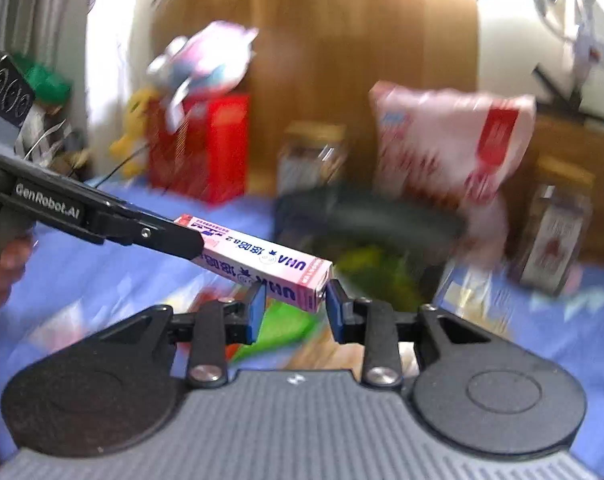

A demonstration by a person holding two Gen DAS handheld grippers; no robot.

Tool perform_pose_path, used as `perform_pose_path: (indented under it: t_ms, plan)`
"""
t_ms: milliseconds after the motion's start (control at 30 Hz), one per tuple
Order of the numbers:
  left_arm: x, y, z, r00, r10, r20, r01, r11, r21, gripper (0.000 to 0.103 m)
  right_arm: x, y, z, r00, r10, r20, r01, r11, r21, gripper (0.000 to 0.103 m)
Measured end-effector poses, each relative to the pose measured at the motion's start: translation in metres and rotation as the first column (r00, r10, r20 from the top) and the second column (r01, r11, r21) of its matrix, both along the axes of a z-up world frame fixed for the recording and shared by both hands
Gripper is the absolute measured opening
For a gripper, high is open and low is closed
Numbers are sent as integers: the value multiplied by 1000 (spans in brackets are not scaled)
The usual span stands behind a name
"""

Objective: Organize snacks

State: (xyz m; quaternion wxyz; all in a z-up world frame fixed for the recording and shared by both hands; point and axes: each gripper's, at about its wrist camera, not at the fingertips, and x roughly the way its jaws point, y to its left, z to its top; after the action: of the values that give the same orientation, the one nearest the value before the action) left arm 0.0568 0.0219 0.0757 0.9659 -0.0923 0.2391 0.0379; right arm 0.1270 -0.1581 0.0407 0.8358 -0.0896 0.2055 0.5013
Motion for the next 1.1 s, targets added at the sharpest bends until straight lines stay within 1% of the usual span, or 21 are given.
perform_pose_path:
  t_ms: [100, 167, 233, 300, 400, 500, 600, 633, 733, 800, 900, 933, 1033, 1100]
  plan:
    - [44, 10, 7, 999, 33, 16, -33, 999, 14, 49, 41, 16, 6, 999, -51, -18, 51, 998, 21, 35]
    - [70, 17, 8, 999, 48, 5, -48, 998, 26, 49, 65, 28, 5, 997, -76, -8, 76, 997, 12, 35]
    - [94, 28, -6, 997, 66, -47, -66, 998, 6, 49, 83, 43, 1, 995, -95, 3, 95, 995, -20, 35]
    - [108, 36, -17, 993, 80, -88, -81, 997, -8, 47, 97, 55, -8, 994, -108, -15, 107, 993, -48, 38]
    - [119, 42, -29, 988, 90, -122, -92, 996, -14, 47, 103, 59, -18, 993, -115, -25, 113, 992, -62, 40]
    - [114, 42, -30, 990, 77, -114, -80, 996, -25, 48, 102, 53, -19, 992, -117, -38, 116, 992, -40, 40]
    - [97, 37, -23, 993, 61, -102, -65, 997, -29, 48, 95, 42, -14, 990, -129, -52, 129, 992, -9, 40]
    - [87, 35, -21, 994, 55, -96, -58, 998, -31, 48, 93, 37, -11, 989, -135, -63, 136, 991, 4, 40]
    - [53, 31, -19, 996, 36, -87, -41, 997, -58, 49, 79, 17, -7, 983, -124, -135, 133, 989, 61, 40]
    - [30, 31, -23, 995, 26, -97, -34, 995, -90, 49, 63, 5, -10, 974, -76, -212, 97, 991, 90, 40]
    - [1, 35, -39, 989, 38, -145, -59, 988, -141, 49, 38, 0, -26, 945, 11, -328, 23, 995, 99, 40]
    - [-6, 37, -45, 985, 50, -163, -76, 985, -157, 53, 29, 2, -34, 931, 27, -363, 7, 996, 91, 40]
    - [-21, 47, -64, 973, 81, -216, -131, 965, -229, 55, 13, 12, -52, 897, 37, -440, -8, 998, 68, 39]
    - [-25, 50, -77, 968, 55, -244, -127, 949, -289, 55, 7, 19, -61, 873, 33, -486, -1, 998, 66, 36]
